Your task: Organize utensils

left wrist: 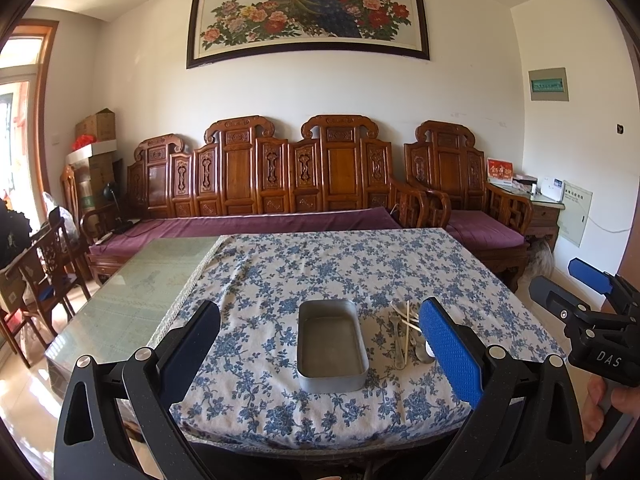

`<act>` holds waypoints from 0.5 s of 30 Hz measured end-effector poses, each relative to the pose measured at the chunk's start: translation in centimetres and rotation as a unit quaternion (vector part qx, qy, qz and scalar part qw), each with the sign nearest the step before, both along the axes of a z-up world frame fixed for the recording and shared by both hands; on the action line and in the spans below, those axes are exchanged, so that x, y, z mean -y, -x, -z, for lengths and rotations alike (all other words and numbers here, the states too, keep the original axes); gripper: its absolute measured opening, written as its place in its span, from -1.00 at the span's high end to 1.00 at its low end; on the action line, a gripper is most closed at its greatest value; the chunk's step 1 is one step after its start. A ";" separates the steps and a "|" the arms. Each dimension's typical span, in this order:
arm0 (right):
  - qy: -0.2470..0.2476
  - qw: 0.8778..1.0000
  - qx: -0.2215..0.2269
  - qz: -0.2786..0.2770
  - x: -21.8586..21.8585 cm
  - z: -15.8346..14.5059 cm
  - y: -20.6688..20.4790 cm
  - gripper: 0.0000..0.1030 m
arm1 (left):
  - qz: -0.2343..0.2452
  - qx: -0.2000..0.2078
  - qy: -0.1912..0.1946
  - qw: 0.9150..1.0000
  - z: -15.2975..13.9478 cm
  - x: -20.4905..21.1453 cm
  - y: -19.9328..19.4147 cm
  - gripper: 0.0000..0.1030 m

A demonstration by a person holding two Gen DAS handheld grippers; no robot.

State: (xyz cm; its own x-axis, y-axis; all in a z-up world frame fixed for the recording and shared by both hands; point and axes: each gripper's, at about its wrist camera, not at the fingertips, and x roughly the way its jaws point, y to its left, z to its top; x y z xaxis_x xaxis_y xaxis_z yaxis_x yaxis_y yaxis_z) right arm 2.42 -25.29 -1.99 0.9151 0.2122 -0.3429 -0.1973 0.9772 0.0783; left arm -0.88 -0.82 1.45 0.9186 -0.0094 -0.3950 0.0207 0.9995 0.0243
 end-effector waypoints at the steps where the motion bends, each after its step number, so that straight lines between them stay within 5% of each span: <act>1: 0.000 1.000 -0.001 0.001 -0.2 -0.5 0.1 -0.95 | 0.001 -0.001 0.000 1.000 0.1 0.0 0.0 -0.87; 15: 0.004 0.999 -0.044 0.002 2.6 2.5 -3.4 -0.84 | 0.026 -0.072 -0.012 0.997 3.9 0.7 -4.3 -0.87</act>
State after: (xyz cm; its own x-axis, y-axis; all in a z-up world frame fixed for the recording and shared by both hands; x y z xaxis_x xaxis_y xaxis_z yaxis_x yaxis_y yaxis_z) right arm 5.78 -27.89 -4.45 0.8819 0.2058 -0.4242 -0.1864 0.9786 0.0872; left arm 3.42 -1.53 -2.43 0.8508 -0.0441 -0.5236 0.0771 0.9962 0.0414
